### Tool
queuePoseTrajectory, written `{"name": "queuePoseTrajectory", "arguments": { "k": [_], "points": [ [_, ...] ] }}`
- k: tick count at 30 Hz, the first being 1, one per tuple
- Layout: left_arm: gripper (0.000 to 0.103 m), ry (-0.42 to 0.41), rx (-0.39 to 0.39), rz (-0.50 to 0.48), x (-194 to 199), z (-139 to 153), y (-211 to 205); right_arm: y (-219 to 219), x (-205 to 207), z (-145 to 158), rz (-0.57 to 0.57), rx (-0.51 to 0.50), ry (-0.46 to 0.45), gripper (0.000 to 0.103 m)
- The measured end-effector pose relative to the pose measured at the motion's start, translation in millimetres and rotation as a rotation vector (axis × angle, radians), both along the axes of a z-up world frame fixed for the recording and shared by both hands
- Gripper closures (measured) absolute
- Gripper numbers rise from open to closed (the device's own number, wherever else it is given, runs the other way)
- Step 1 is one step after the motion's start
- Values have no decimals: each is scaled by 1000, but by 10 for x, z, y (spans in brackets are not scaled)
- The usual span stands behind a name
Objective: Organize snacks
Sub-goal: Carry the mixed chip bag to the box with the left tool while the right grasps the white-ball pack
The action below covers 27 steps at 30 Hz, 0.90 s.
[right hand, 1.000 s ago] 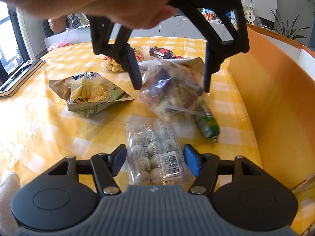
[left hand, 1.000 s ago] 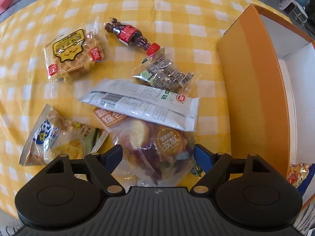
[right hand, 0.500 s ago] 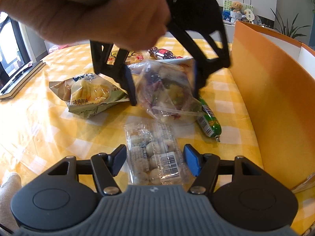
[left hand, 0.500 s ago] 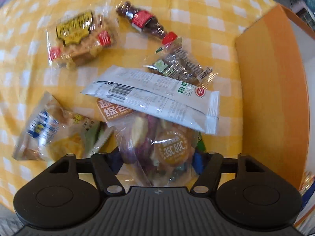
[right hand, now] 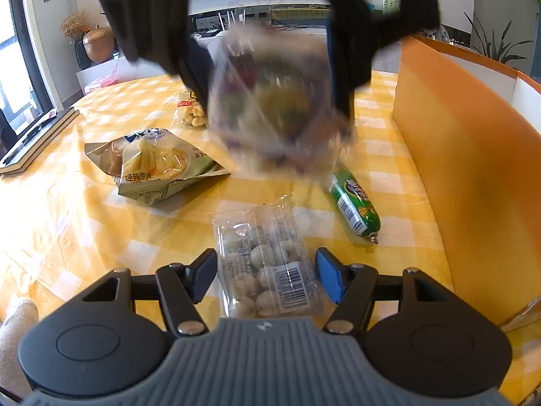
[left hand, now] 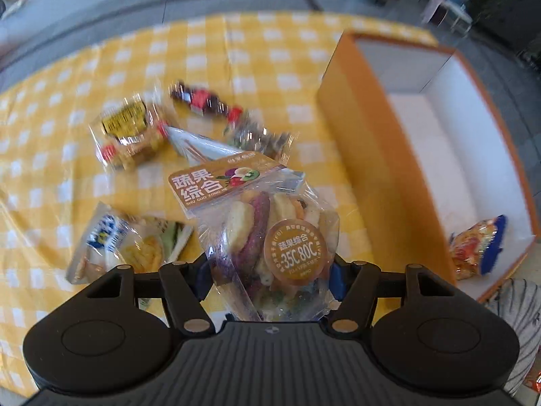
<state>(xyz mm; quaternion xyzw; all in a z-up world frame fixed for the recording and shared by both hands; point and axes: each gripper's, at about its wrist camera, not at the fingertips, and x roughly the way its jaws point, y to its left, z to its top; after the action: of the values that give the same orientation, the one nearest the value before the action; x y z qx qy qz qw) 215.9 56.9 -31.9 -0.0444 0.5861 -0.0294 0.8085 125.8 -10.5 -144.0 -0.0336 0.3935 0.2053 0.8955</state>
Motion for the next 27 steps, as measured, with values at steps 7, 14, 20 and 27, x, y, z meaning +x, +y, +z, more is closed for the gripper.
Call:
{"name": "queuePoseTrajectory", "arguments": {
  "k": [7,14,20,27],
  "points": [
    [30,-110,-48,13,-264,141,94,-1,-31,14,-24,-4,-3,45],
    [30,-227,-187,75,-681,161,251,-67,-132,38,-21,14,13,48],
    [30,-308,-296,180,-920,135,397,-164,-226,98,-12,63,32,49],
    [30,-383,-290,270,-1131,163,548,-265,-312,302,-13,135,-33,49]
  ]
}}
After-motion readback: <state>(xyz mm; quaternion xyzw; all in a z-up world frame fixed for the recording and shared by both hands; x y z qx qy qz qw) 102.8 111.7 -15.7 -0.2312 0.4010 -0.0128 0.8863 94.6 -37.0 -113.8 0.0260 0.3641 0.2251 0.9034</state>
